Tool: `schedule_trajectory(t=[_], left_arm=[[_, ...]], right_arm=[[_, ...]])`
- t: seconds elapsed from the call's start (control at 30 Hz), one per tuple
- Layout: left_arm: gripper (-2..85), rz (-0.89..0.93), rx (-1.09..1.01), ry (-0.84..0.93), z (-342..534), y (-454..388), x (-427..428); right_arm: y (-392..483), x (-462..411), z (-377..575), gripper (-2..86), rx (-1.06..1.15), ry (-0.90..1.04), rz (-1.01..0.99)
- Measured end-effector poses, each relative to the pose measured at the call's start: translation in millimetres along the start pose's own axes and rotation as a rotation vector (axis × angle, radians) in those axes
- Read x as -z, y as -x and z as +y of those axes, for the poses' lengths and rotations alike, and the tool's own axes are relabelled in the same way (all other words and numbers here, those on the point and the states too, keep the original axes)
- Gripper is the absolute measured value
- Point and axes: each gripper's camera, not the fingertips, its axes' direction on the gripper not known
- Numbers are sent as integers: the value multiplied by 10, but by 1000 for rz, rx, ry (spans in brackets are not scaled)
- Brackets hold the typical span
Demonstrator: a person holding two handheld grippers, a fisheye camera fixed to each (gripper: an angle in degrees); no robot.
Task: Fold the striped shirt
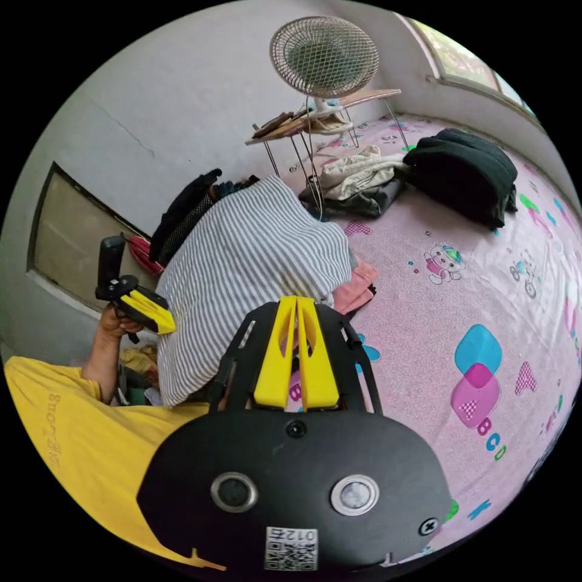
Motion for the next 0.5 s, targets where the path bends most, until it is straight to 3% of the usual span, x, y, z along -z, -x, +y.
schedule_trajectory(t=[0.17, 0.4, 0.43, 0.5], left_arm=[[4, 10, -37, -127, -13, 98, 281], [5, -160, 47, -202, -540, 736, 378], [5, -164, 66, -189, -561, 821, 342], [7, -135, 114, -173, -541, 1101, 217]], right_arm=[[227, 375, -359, 6, 56, -144, -52], [795, -45, -927, 4, 311, 55, -114], [817, -150, -1000, 3, 344, 113, -93], [644, -127, -1104, 3, 199, 11, 59]])
